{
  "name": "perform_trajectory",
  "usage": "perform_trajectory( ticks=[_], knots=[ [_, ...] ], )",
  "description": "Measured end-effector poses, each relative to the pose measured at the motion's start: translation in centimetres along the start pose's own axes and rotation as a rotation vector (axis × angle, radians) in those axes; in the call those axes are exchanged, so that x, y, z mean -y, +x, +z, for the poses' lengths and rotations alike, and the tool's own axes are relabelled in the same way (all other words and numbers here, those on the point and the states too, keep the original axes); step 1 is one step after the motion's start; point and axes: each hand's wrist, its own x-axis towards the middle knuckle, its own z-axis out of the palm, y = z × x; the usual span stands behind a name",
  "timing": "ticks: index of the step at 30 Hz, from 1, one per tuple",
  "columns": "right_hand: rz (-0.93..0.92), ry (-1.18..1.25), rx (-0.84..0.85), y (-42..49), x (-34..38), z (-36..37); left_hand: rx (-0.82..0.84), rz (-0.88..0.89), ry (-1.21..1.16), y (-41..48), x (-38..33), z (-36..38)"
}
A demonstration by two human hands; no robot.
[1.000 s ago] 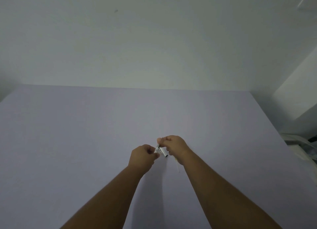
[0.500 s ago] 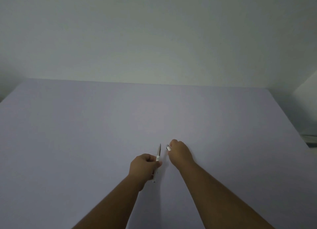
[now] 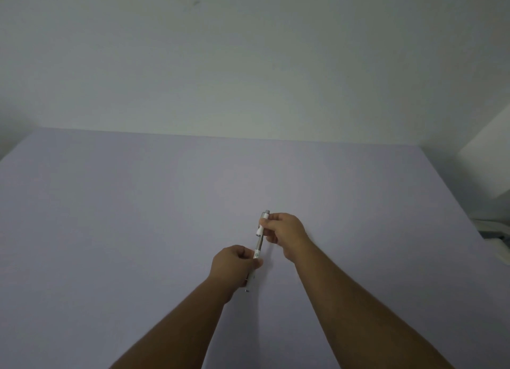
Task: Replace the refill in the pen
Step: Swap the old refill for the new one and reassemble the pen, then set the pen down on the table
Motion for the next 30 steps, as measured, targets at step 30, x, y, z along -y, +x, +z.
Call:
perform_trajectory(
  ticks=[30],
  knots=[
    [-0.026,-0.331,-0.134,-0.2,-2.0,-0.4,-0.12,-0.012,0.041,1.7,0.4,0.4]
  ],
)
